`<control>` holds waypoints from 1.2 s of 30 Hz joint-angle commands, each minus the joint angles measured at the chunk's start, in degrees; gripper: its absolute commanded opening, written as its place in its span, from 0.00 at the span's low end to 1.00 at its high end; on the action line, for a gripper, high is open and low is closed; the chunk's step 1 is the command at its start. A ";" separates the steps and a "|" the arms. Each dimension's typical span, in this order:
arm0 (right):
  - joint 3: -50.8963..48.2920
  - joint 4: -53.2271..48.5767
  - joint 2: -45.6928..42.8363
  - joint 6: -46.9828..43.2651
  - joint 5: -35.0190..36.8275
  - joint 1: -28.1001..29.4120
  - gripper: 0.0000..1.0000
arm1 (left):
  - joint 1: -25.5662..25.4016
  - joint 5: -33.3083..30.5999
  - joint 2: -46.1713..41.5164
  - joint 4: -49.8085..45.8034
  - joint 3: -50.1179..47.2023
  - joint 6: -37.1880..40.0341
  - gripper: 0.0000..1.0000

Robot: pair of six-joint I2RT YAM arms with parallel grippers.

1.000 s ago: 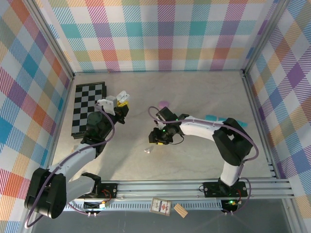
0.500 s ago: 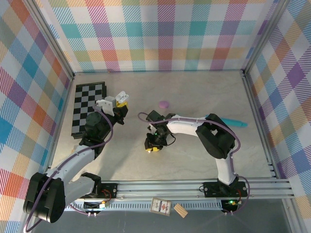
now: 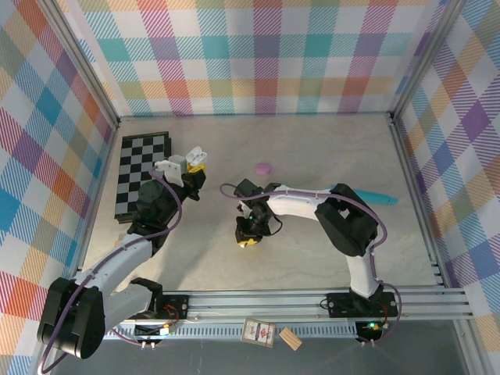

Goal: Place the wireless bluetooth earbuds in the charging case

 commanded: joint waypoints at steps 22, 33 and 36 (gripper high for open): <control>-8.30 -3.34 -9.27 -2.22 1.27 -3.66 0.49 | 0.84 0.56 -0.75 -0.80 0.79 0.52 0.18; -9.09 3.26 -12.37 -3.14 -0.56 -3.26 0.51 | 1.41 -1.43 -0.84 -0.74 0.09 0.40 0.18; -8.44 1.32 -13.20 -5.79 4.13 -3.83 0.54 | 1.59 -1.03 -0.91 -0.88 0.00 0.36 0.18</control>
